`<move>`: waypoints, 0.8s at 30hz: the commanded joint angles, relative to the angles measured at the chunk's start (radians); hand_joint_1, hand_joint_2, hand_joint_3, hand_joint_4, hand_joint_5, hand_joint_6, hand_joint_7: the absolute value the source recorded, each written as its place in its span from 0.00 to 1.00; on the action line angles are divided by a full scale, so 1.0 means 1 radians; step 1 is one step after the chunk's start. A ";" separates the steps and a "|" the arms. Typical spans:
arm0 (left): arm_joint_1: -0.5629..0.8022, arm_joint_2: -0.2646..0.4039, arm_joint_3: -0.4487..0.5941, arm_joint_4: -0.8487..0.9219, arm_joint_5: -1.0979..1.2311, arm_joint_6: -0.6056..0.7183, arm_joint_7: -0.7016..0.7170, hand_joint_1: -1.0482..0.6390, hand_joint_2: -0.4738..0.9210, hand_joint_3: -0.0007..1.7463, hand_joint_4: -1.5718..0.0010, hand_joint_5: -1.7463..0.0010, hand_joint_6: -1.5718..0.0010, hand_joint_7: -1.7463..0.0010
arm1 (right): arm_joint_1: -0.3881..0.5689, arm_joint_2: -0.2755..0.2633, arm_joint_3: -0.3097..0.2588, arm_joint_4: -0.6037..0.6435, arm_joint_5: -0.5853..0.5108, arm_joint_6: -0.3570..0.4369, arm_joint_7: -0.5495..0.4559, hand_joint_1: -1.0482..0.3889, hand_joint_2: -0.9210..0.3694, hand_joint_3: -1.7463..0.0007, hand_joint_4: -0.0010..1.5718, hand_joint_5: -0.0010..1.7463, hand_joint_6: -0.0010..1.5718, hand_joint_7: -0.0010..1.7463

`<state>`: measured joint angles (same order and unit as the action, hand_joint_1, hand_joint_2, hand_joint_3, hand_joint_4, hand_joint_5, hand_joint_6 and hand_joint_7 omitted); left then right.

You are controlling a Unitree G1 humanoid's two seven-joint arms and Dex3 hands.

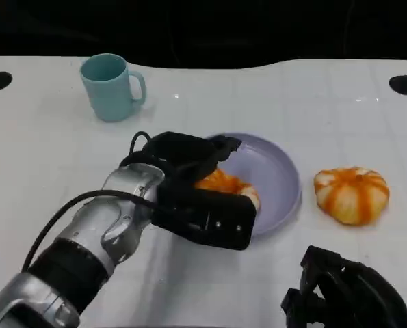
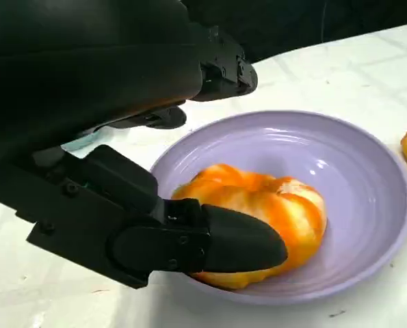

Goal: Grasp the bread from the table and place it into the plate.

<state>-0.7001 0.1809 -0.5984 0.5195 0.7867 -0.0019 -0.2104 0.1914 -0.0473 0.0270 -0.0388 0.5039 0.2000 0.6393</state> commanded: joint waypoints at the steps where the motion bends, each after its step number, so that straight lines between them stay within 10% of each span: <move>1: 0.067 0.067 0.049 -0.099 -0.031 -0.043 0.026 0.00 1.00 0.29 0.82 0.97 0.93 0.99 | 0.002 -0.010 -0.007 -0.002 0.005 -0.002 0.003 0.23 0.00 0.87 0.56 0.92 0.50 0.79; 10: 0.234 0.104 0.202 -0.269 -0.207 -0.147 0.052 0.07 1.00 0.16 0.79 0.96 0.93 0.99 | 0.002 -0.011 -0.005 -0.007 0.000 0.003 -0.006 0.22 0.00 0.87 0.56 0.92 0.50 0.79; 14: 0.328 0.076 0.285 -0.315 -0.350 -0.221 0.070 0.20 1.00 0.03 0.70 0.88 0.77 0.95 | 0.001 -0.011 -0.006 -0.009 0.004 0.004 -0.002 0.22 0.00 0.87 0.56 0.92 0.50 0.79; 17: 0.388 0.049 0.333 -0.316 -0.450 -0.297 0.083 0.27 1.00 0.00 0.79 0.54 0.63 0.92 | 0.001 -0.011 -0.007 -0.011 0.009 0.013 -0.004 0.23 0.00 0.87 0.56 0.92 0.50 0.79; 20: 0.439 0.003 0.377 -0.302 -0.571 -0.358 0.070 0.33 0.98 0.00 0.86 0.18 0.75 0.45 | 0.001 -0.011 -0.008 -0.013 0.008 0.015 -0.004 0.23 0.00 0.87 0.56 0.92 0.50 0.80; 24: 0.490 -0.029 0.407 -0.281 -0.664 -0.442 0.057 0.39 0.97 0.00 0.80 0.01 0.84 0.12 | 0.001 -0.012 -0.010 -0.011 0.010 0.016 0.000 0.23 0.00 0.87 0.56 0.92 0.50 0.80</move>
<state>-0.2419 0.1605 -0.2197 0.2247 0.1764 -0.3931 -0.1459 0.1894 -0.0476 0.0266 -0.0421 0.5056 0.2146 0.6381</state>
